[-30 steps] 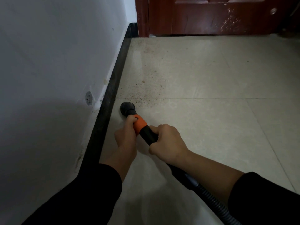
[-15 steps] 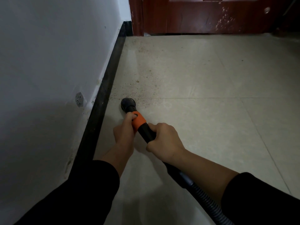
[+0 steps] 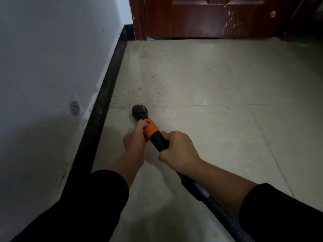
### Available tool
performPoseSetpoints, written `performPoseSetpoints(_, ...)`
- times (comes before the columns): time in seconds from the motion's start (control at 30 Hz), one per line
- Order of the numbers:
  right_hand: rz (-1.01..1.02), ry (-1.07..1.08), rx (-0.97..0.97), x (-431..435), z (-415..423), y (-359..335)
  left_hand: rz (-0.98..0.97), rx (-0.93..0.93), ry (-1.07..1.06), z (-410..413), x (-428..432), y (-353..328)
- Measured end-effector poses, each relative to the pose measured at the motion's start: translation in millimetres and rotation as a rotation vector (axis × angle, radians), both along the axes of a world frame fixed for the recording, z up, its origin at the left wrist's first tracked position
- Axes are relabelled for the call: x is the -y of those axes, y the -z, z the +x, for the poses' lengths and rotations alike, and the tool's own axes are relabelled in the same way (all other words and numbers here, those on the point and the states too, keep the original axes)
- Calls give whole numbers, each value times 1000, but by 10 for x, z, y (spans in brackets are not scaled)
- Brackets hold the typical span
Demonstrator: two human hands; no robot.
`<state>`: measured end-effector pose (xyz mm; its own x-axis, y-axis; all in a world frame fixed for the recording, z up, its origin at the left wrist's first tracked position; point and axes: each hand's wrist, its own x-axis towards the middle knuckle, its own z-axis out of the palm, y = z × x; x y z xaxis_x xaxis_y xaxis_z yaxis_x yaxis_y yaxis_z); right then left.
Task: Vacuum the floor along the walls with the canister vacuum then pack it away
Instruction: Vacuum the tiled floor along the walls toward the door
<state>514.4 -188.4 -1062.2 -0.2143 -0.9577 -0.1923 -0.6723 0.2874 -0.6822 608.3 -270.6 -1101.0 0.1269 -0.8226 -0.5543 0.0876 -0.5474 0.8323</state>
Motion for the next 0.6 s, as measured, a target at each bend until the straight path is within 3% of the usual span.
performPoseSetpoints(0.6,0,68,5,-114,-292,-20,17,-62,-5,-357,-59,-12)
